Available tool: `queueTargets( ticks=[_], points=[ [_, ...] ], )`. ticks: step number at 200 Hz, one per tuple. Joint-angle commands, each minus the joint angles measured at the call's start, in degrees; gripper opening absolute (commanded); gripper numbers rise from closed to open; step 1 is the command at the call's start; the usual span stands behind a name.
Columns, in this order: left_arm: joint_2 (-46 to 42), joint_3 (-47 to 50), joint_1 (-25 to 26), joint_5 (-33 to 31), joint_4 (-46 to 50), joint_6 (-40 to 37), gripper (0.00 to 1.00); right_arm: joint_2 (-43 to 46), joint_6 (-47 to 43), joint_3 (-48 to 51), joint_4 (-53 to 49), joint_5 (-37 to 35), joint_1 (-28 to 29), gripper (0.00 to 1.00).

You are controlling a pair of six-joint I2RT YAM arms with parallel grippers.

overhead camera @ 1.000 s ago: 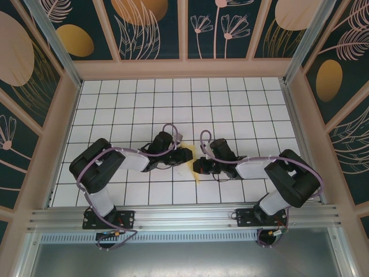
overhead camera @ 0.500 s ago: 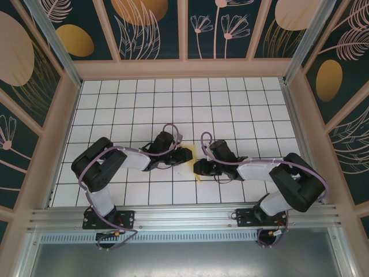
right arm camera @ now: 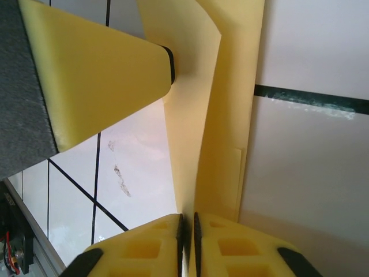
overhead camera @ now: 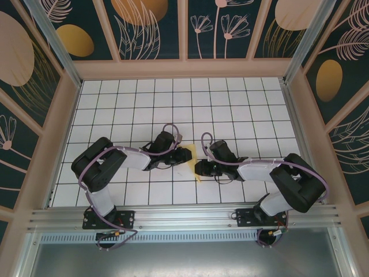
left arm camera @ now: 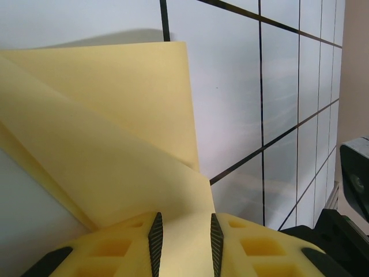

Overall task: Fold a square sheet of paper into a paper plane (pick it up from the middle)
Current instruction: Fold the wing for the fifth time at the center of the table.

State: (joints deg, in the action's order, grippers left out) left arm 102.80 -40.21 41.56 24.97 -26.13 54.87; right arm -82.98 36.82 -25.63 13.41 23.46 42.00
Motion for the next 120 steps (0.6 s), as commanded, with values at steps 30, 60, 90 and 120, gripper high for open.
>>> queueTargets(
  ticks=[30,60,90,120],
  points=[
    [-2.2,-0.4,0.0,-0.5,0.9,-1.3,0.31,-1.9,1.2,1.2,1.5,1.1,0.3,0.1],
    [-4.3,0.4,0.0,1.7,-2.1,-0.4,0.35,-3.0,1.5,1.1,1.8,1.1,0.3,0.05],
    [-5.9,1.4,-0.1,4.2,-5.5,1.0,0.37,-3.8,1.8,1.1,2.5,1.2,0.2,0.03],
    [-6.2,2.0,0.1,6.3,-8.2,1.8,0.38,-3.9,1.7,0.9,2.6,1.3,0.2,0.03]
  ],
)
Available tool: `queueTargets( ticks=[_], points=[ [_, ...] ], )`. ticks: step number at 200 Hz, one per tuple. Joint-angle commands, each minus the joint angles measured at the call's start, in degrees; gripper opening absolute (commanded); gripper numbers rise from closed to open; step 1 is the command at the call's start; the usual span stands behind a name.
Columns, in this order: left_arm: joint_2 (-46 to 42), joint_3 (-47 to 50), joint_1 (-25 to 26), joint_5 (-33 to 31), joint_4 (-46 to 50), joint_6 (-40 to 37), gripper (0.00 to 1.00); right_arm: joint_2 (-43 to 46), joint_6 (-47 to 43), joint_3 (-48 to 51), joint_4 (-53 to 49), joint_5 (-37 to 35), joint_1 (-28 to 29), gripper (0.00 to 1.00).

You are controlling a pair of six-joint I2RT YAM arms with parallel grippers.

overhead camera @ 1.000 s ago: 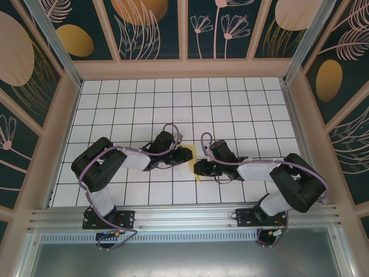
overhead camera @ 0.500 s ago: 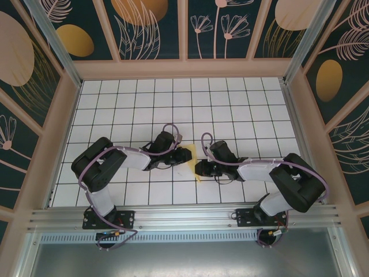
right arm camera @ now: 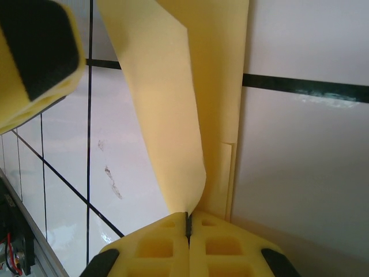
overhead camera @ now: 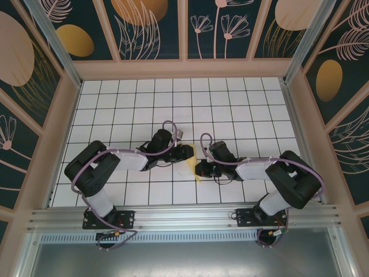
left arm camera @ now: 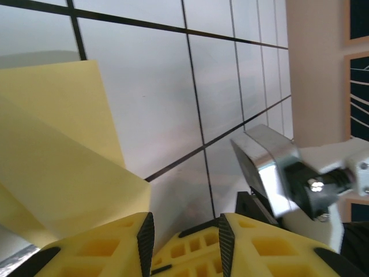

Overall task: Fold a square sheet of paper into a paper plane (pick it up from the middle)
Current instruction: Fold the wing for the fifth time at the center of the table.

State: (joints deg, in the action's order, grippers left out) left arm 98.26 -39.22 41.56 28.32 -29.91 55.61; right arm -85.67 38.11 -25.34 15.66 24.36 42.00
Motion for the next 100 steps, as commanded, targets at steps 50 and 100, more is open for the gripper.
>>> queueTargets(
  ticks=[50,100],
  points=[
    [3.2,0.1,0.1,4.2,-5.9,1.3,0.38,-1.2,0.4,0.2,0.9,1.2,0.1,0.03],
    [6.7,-0.8,0.2,0.3,-4.6,0.1,0.36,-1.2,0.5,-0.1,0.8,1.2,0.0,0.04]
  ],
)
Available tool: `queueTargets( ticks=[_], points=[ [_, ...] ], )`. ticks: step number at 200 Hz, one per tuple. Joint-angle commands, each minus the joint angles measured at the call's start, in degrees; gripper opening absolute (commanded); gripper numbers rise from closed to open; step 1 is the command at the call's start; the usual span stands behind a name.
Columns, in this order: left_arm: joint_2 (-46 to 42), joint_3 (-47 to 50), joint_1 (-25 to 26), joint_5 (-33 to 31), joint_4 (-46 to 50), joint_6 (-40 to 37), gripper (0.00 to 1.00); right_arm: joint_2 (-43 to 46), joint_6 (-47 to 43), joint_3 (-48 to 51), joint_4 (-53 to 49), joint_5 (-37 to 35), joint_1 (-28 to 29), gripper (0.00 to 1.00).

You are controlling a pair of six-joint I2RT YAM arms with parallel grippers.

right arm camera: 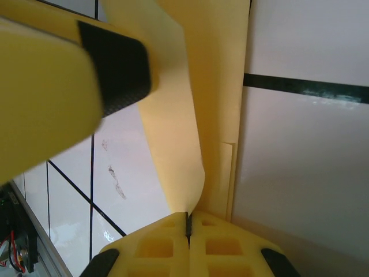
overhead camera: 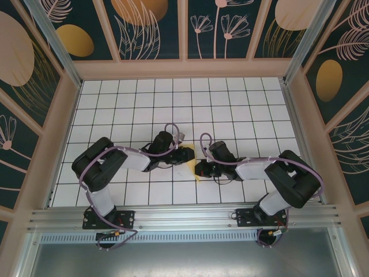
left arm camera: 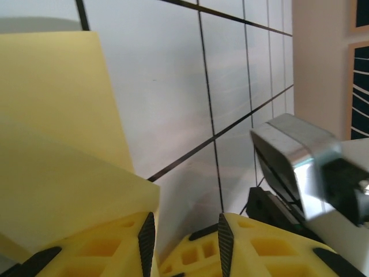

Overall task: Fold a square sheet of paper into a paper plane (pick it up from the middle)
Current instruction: Fold the wing for the fifth time at the center of the table.

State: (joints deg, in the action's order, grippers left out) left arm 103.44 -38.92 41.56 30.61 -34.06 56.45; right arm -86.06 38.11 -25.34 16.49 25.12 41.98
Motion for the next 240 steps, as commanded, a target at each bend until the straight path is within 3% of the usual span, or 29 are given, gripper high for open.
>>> queueTargets(
  ticks=[1,32,70,129,191,240],
  points=[
    [1.6,-1.1,0.2,-2.1,-0.4,-0.8,0.36,-0.7,0.5,-0.1,-0.1,0.4,0.0,0.04],
    [2.2,-1.0,0.1,-4.8,2.0,-2.3,0.35,0.7,0.6,-0.2,-1.7,-0.3,0.0,0.1],
    [3.3,-1.6,0.1,-5.2,3.7,-3.5,0.34,4.4,-0.7,-0.5,-6.0,-2.3,0.8,0.25],
    [3.7,-2.1,0.1,-5.5,5.5,-4.4,0.32,5.6,0.1,1.2,-5.9,-0.2,0.8,0.25],
    [3.4,-2.5,0.0,-5.9,7.0,-5.1,0.31,3.3,1.3,2.3,-7.6,-1.9,0.8,0.11],
    [3.1,-2.7,0.1,-6.5,8.7,-5.9,0.3,4.0,2.0,2.8,-8.6,-1.8,1.7,0.12]
  ],
)
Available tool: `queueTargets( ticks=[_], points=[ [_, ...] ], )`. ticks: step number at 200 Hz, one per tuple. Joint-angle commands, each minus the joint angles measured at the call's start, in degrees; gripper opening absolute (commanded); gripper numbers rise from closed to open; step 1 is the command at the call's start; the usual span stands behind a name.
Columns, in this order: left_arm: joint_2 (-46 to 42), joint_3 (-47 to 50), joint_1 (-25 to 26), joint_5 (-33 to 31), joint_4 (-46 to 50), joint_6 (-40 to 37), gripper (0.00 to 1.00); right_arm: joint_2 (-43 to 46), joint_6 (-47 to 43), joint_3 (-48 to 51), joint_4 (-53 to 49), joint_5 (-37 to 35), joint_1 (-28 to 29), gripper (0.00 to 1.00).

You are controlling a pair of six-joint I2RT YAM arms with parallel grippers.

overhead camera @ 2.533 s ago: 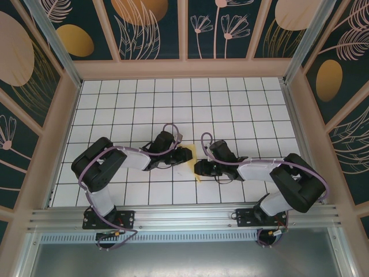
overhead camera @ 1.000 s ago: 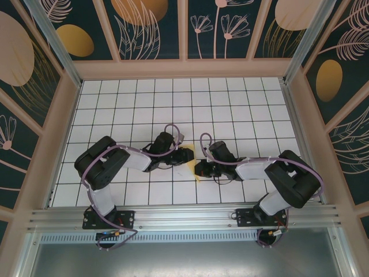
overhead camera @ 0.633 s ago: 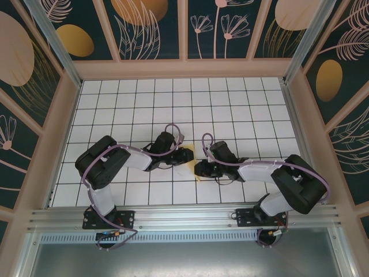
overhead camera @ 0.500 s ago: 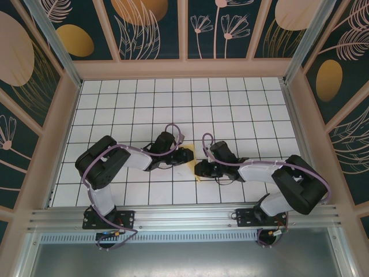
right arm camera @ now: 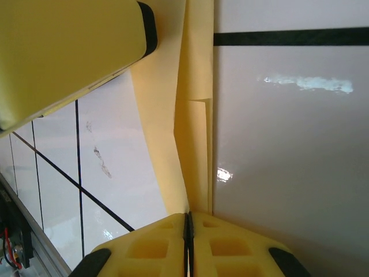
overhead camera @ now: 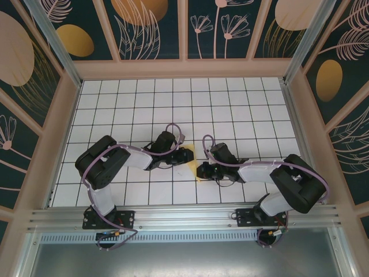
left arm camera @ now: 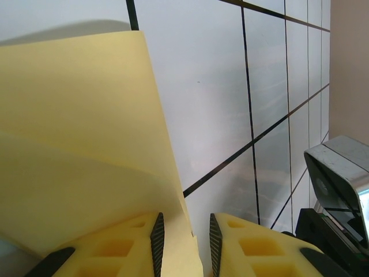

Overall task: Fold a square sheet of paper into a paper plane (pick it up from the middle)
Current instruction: Fold the wing for the fifth time at the center of the table.

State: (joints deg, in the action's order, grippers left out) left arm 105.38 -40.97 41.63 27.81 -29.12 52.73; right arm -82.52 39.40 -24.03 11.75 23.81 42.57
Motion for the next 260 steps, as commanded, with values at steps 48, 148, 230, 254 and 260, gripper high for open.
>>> queueTargets(
  ticks=[48,148,230,254,260],
  points=[
    [1.0,-0.8,0.0,-4.0,4.7,-2.4,0.29,5.1,1.9,3.0,-6.0,-1.2,1.2,0.12],
    [0.8,-1.2,0.0,-3.5,5.1,-2.5,0.28,11.9,1.2,0.1,-13.4,-8.8,1.8,0.11],
    [1.0,-1.5,0.0,-3.4,5.8,-2.9,0.27,6.2,-2.8,-8.6,-7.7,-1.0,2.4,0.07],
    [1.0,-1.6,0.0,-3.5,6.3,-3.2,0.27,1.5,-3.0,-8.5,-6.7,0.8,1.9,0.07],
    [1.0,-1.6,0.1,-3.5,6.4,-3.2,0.27,0.6,-2.8,-8.1,-6.0,1.6,1.9,0.07]
  ],
)
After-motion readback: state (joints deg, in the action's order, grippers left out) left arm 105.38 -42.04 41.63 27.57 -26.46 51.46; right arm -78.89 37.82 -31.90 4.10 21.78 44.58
